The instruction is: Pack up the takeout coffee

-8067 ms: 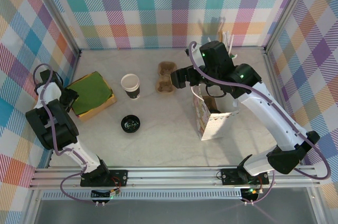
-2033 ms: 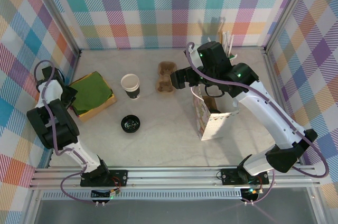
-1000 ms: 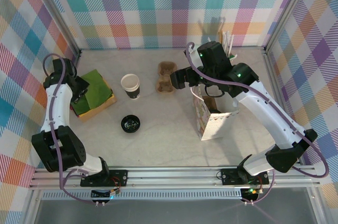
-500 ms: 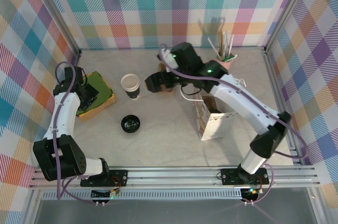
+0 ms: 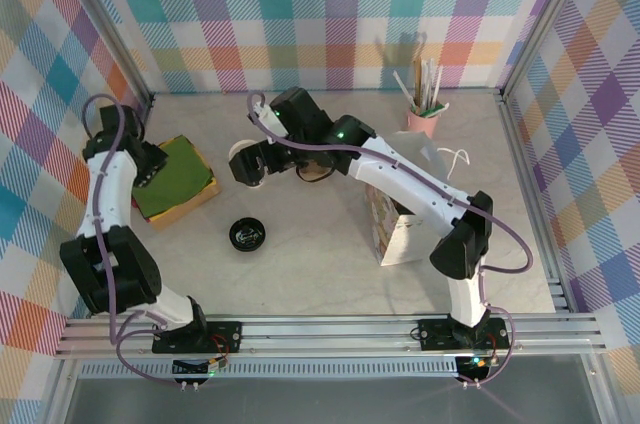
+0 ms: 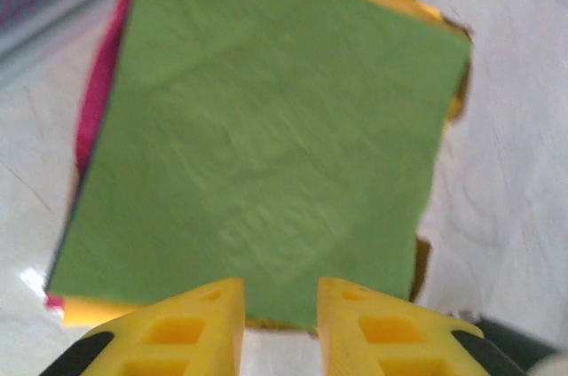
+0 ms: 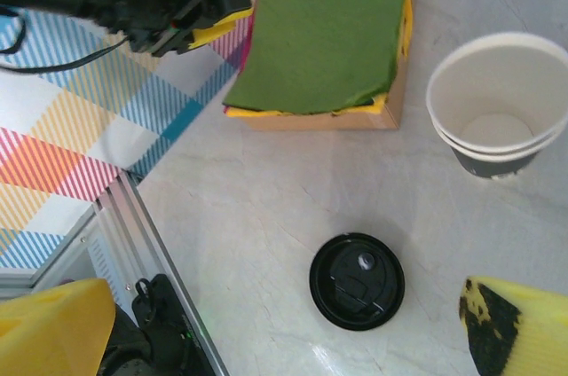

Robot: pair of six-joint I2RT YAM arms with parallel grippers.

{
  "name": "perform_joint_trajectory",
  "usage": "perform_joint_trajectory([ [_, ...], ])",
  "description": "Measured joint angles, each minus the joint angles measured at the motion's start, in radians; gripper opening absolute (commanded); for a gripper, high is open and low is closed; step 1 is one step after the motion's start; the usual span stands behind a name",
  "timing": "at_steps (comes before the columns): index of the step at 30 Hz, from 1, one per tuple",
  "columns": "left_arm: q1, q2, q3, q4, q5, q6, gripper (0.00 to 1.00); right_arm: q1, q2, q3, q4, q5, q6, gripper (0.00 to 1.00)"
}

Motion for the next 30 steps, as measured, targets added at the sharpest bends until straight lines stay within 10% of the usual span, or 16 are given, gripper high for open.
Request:
perform_joint_trajectory([
  [5, 0.069, 0.107, 0.039, 0.007, -0.056, 0.003, 0.43, 0.017, 0.019, 0.053, -0.016, -0.001, -0.007, 0.99],
  [30, 0.160, 0.324, 0.017, 0.164, -0.077, 0.002, 0.46, 0.035, 0.106, 0.182, -0.129, -0.004, -0.019, 0.99],
])
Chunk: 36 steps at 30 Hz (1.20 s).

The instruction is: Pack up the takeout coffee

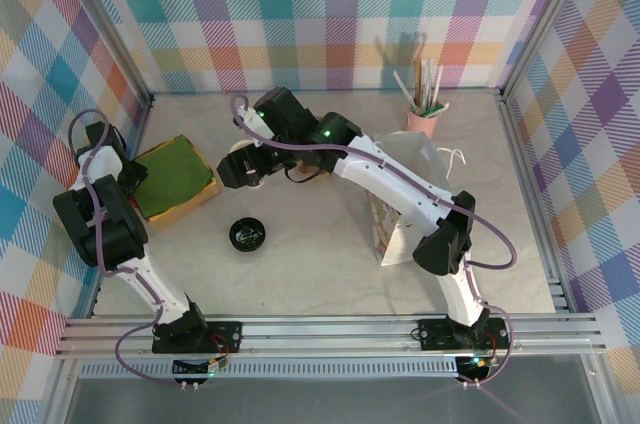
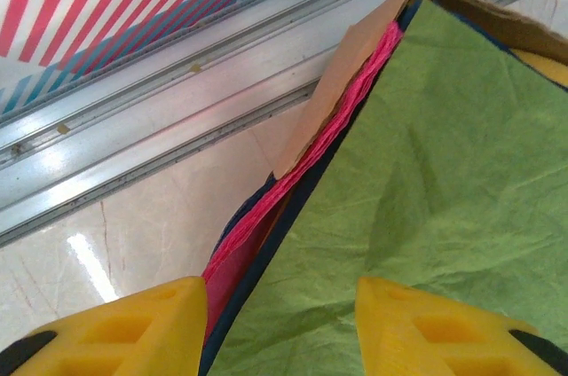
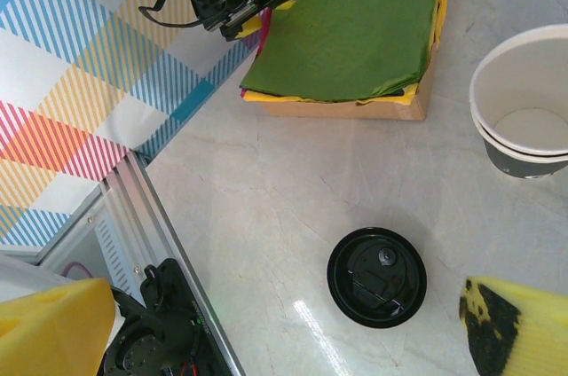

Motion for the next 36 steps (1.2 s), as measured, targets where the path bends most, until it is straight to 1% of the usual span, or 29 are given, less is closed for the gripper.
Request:
perform_joint_trajectory([
  [6, 0.000, 0.000, -0.003, 0.016, 0.040, 0.001, 0.46, 0.000, 0.000, 0.002, -0.004, 0.000, -0.007, 0.99],
  [17, 0.000, 0.000, -0.041, 0.051, 0.095, -0.002, 0.41, 0.000, 0.000, 0.002, -0.008, 0.000, -0.014, 0.99],
  [19, 0.000, 0.000, -0.042, 0.053, 0.101, -0.002, 0.33, 0.000, 0.000, 0.002, -0.008, 0.000, -0.014, 0.99],
  [20, 0.000, 0.000, -0.042, 0.055, 0.104, 0.000, 0.32, 0.000, 0.000, 0.002, -0.008, 0.000, -0.014, 0.99],
  [23, 0.000, 0.000, -0.043, 0.058, 0.107, 0.001, 0.20, 0.000, 0.000, 0.002, -0.008, 0.000, -0.014, 0.99],
  [25, 0.000, 0.000, -0.044, 0.058, 0.112, -0.001, 0.17, 0.000, 0.000, 0.002, -0.011, 0.000, -0.014, 0.99],
  [26, 0.000, 0.000, -0.045, 0.058, 0.114, -0.002, 0.13, 0.000, 0.000, 0.002, -0.012, 0.000, -0.014, 0.99],
  [27, 0.000, 0.000, -0.045, 0.058, 0.113, 0.000, 0.06, 0.000, 0.000, 0.002, -0.014, 0.000, -0.014, 0.99],
  [28, 0.000, 0.000, -0.045, 0.058, 0.113, 0.002, 0.03, 0.000, 0.000, 0.002, -0.015, 0.000, -0.014, 0.99],
  [29, 0.000, 0.000, -0.045, 0.058, 0.113, 0.002, 0.04, 0.000, 0.000, 0.002, -0.015, 0.000, -0.014, 0.99],
  [30, 0.000, 0.000, -0.045, 0.058, 0.113, 0.000, 0.09, 0.000, 0.000, 0.002, -0.016, 0.000, -0.014, 0.99],
  [32, -0.008, 0.000, -0.045, 0.057, 0.112, 0.002, 0.10, 0.000, 0.000, 0.002, -0.016, 0.000, -0.014, 0.99],
  [33, -0.013, 0.000, -0.045, 0.056, 0.109, 0.005, 0.13, 0.000, 0.000, 0.002, -0.016, 0.000, -0.014, 0.99],
  [35, -0.023, 0.000, -0.039, 0.049, 0.104, 0.017, 0.36, 0.000, 0.000, 0.002, -0.017, 0.000, -0.014, 0.99],
  [36, -0.031, 0.000, -0.034, 0.047, 0.104, 0.022, 0.40, 0.000, 0.000, 0.002, -0.018, 0.000, -0.014, 0.99],
])
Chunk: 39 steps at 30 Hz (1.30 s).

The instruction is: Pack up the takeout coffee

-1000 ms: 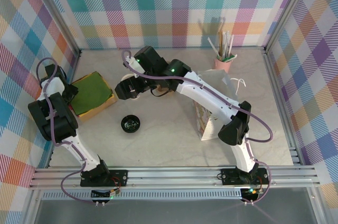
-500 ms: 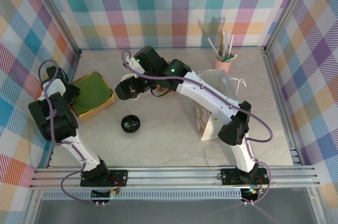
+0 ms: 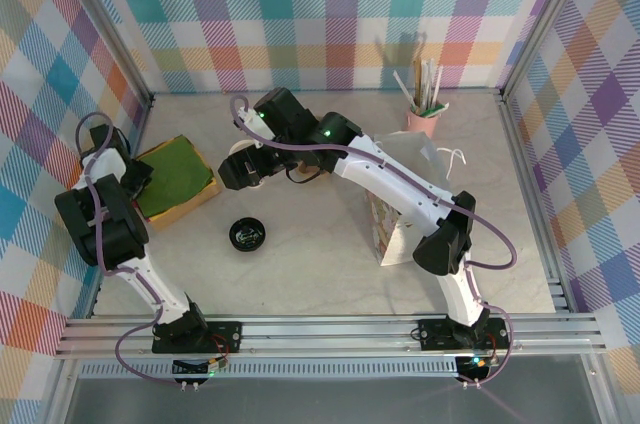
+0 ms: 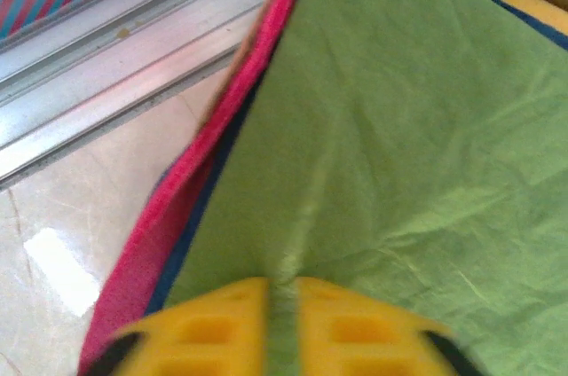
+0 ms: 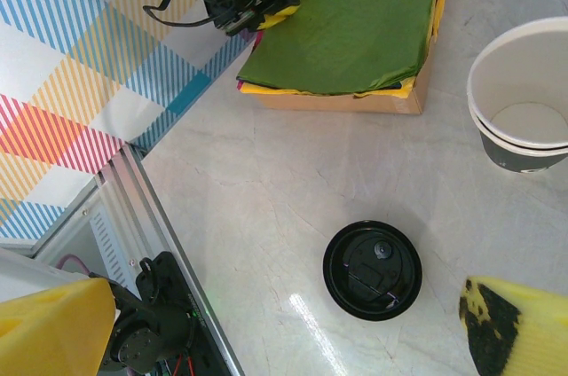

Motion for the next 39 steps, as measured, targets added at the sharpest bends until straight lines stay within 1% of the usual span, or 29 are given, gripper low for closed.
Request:
perform_joint_trajectory([
  [4, -0.056, 0.005, 0.046, -0.027, -0.023, 0.025, 0.55, 0.000, 0.000, 0.000, -0.004, 0.000, 0.000, 0.99],
  [7, -0.103, 0.030, 0.092, -0.042, -0.044, 0.053, 0.61, 0.000, 0.000, -0.002, -0.004, 0.000, 0.000, 0.99],
  [9, -0.126, 0.052, 0.114, -0.053, -0.056, 0.070, 0.68, 0.000, 0.000, -0.005, -0.003, 0.000, 0.000, 0.99],
  [15, -0.175, 0.126, 0.149, -0.091, -0.116, 0.113, 0.70, 0.000, 0.000, -0.037, -0.002, 0.004, 0.000, 0.99],
  [16, -0.176, 0.134, 0.152, -0.096, -0.125, 0.117, 0.68, 0.000, 0.000, -0.045, 0.000, 0.004, 0.000, 0.99],
  [17, -0.177, 0.138, 0.154, -0.098, -0.130, 0.120, 0.65, 0.000, 0.000, -0.052, 0.003, 0.004, 0.000, 0.99],
  [22, -0.181, 0.143, 0.158, -0.107, -0.152, 0.132, 0.34, 0.000, -0.005, -0.089, 0.014, 0.007, 0.000, 0.99],
  [23, -0.181, 0.143, 0.158, -0.107, -0.155, 0.131, 0.31, 0.000, -0.007, -0.093, 0.016, 0.008, 0.000, 0.99],
  [25, -0.181, 0.142, 0.158, -0.108, -0.161, 0.132, 0.28, 0.000, -0.011, -0.100, 0.019, 0.008, 0.000, 0.99],
  [29, -0.181, 0.127, 0.156, -0.119, -0.175, 0.130, 0.28, 0.000, -0.023, -0.108, 0.020, 0.008, 0.000, 0.99],
  [30, -0.181, 0.119, 0.154, -0.126, -0.180, 0.130, 0.26, 0.000, -0.025, -0.108, 0.021, 0.007, 0.000, 0.99],
  [31, -0.181, 0.108, 0.153, -0.133, -0.185, 0.128, 0.18, 0.000, -0.027, -0.109, 0.024, 0.007, -0.001, 0.99],
  [32, -0.181, 0.098, 0.151, -0.138, -0.187, 0.122, 0.16, 0.000, -0.028, -0.109, 0.025, 0.007, -0.001, 0.99],
  [36, -0.181, 0.031, 0.146, -0.160, -0.200, 0.126, 0.18, 0.000, -0.034, -0.113, 0.030, 0.007, -0.001, 0.99],
  [37, -0.181, 0.015, 0.146, -0.161, -0.202, 0.125, 0.15, 0.000, -0.036, -0.115, 0.034, 0.007, 0.000, 0.99],
  [39, -0.181, -0.009, 0.146, -0.164, -0.202, 0.123, 0.14, 0.000, -0.038, -0.120, 0.042, 0.007, -0.001, 0.99],
])
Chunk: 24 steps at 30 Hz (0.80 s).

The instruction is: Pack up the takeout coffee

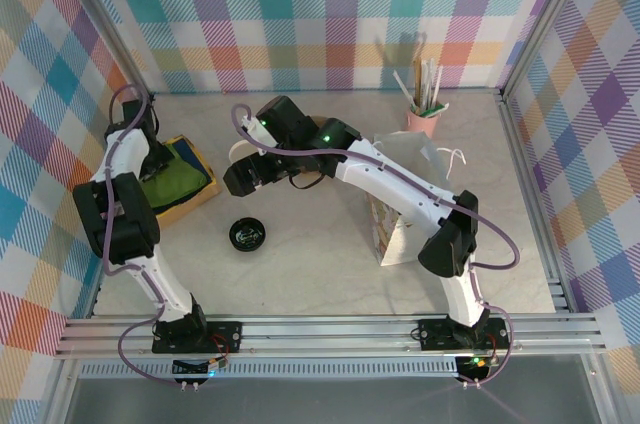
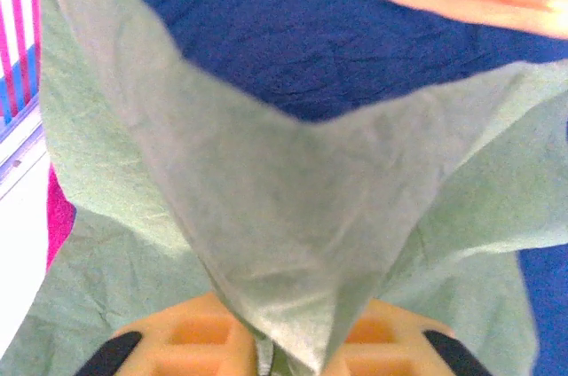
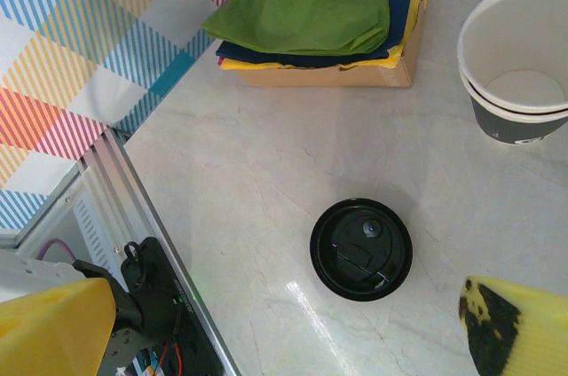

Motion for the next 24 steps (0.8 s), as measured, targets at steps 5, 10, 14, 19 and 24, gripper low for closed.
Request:
perform_joint_trajectory([
  [5, 0.000, -0.020, 0.000, -0.021, 0.008, -0.006, 0.09, 0.000, 0.000, -0.005, 0.003, 0.000, 0.000, 0.99],
  [10, -0.028, -0.066, -0.003, -0.049, 0.023, -0.021, 0.00, 0.000, 0.000, -0.005, 0.003, 0.000, 0.000, 0.99],
  [14, -0.041, -0.155, -0.003, -0.064, 0.038, -0.024, 0.00, 0.000, -0.002, -0.005, 0.004, 0.001, 0.000, 0.99],
  [19, -0.042, -0.275, 0.000, -0.089, 0.062, -0.033, 0.00, 0.000, -0.015, -0.005, 0.005, 0.017, -0.003, 0.99],
  [24, -0.048, -0.365, 0.020, -0.112, 0.115, -0.049, 0.00, 0.000, -0.058, -0.005, 0.003, 0.061, -0.018, 0.99],
])
